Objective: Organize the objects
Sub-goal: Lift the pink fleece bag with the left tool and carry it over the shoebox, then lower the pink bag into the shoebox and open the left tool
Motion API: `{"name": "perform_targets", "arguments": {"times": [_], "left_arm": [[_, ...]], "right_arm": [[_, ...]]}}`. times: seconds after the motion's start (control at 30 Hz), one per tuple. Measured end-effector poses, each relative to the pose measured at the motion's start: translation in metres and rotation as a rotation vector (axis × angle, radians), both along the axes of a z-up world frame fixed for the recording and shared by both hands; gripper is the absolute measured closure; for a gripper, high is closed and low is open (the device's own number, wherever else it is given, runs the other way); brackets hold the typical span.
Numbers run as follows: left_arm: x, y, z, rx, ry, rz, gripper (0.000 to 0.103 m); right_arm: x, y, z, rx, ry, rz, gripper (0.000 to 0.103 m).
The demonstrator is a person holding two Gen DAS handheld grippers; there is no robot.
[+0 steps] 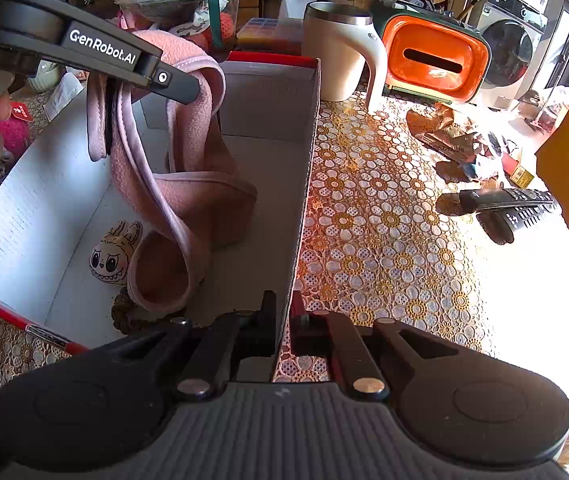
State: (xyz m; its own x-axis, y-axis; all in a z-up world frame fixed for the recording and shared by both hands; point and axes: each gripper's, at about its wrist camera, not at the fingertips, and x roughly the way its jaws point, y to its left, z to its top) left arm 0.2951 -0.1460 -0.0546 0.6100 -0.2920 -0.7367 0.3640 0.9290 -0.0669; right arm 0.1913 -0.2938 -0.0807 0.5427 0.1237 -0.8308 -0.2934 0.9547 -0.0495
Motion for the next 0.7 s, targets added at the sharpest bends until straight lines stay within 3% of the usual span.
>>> {"name": "perform_targets", "arguments": {"times": [0.37, 0.7], "left_arm": [[0.006, -0.013, -0.036, 0.11, 0.172, -0.052, 0.076], [0.007, -0.013, -0.047, 0.154, 0.231, -0.063, 0.07]], "right_arm": [[0.0, 0.0, 0.0, 0.001, 0.0, -0.001, 0.097], [0.0, 0.001, 0.0, 0.0, 0.003, -0.005, 0.097]]}}
